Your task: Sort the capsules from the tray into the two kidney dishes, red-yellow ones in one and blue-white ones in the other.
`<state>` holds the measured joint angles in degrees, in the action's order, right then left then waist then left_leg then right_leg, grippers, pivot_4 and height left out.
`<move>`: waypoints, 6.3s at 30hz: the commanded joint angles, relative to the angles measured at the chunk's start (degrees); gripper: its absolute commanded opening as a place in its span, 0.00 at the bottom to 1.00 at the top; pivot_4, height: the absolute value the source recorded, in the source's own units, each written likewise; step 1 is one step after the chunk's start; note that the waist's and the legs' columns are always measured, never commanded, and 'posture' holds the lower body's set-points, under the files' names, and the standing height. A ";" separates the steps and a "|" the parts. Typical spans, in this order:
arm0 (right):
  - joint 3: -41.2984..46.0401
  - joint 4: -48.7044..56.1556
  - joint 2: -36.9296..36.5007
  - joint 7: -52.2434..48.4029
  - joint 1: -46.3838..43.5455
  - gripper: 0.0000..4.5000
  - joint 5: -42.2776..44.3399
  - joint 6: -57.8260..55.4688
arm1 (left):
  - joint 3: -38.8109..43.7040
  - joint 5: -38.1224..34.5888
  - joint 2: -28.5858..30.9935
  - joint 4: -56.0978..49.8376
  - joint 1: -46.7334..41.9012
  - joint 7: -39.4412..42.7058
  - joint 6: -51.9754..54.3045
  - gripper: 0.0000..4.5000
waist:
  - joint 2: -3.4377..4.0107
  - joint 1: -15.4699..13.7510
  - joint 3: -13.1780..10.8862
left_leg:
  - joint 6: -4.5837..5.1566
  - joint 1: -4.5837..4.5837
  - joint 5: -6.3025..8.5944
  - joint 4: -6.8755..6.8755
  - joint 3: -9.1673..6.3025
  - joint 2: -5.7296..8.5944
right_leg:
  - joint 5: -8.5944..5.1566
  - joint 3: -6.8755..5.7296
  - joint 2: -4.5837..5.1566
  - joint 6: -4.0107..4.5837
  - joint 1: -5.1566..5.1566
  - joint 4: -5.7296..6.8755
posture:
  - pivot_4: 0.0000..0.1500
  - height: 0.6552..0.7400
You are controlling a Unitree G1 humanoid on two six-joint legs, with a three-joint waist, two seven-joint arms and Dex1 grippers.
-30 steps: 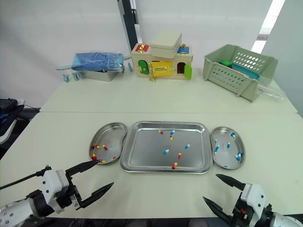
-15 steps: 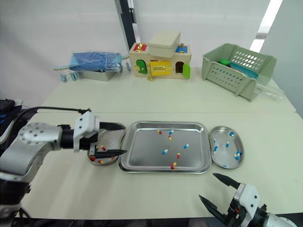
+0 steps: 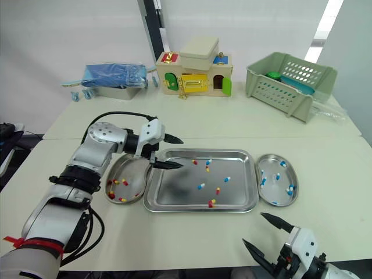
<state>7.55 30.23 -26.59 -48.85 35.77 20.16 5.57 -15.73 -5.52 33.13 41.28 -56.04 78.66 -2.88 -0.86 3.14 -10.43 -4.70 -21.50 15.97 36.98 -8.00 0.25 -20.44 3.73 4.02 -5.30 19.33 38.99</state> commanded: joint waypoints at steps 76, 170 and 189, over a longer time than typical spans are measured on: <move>-4.56 1.81 -3.67 3.21 0.51 1.00 -0.90 2.84 | 7.65 7.46 2.82 -16.40 -1.77 5.57 31.24 0.01 | -0.02 1.61 0.01 | -0.20 -0.15 -0.14 0.05 -0.22 -0.02 | 0.00 -0.14 0.00 0.00 0.10 0.11 | 1.00 1.00; 20.98 -36.36 -33.67 -24.19 -22.39 1.00 6.90 -17.70 | 67.37 -16.30 14.27 -58.29 91.24 -10.67 25.87 0.99 | -0.24 -0.49 0.06 | 0.02 0.17 0.03 -0.11 0.27 -0.07 | 0.00 0.19 0.10 0.02 -0.13 -0.07 | 1.00 1.00; 2.99 -8.61 -38.74 -20.80 -53.28 1.00 22.69 -47.67 | 35.10 -18.66 -10.86 -73.02 91.78 -11.75 -4.35 0.99 | 0.00 -1.19 0.10 | 0.02 0.07 0.04 -0.03 0.27 -0.07 | 0.01 0.18 0.08 0.00 -0.10 -0.14 | 1.00 1.00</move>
<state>12.83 19.55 -66.00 -70.72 -15.00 41.83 -41.11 20.81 -24.91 22.85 -33.13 36.06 67.93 -3.11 -0.86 1.96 -10.33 -4.69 -21.43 16.01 36.96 -7.70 0.18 -20.43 3.93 4.11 -5.30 19.25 38.84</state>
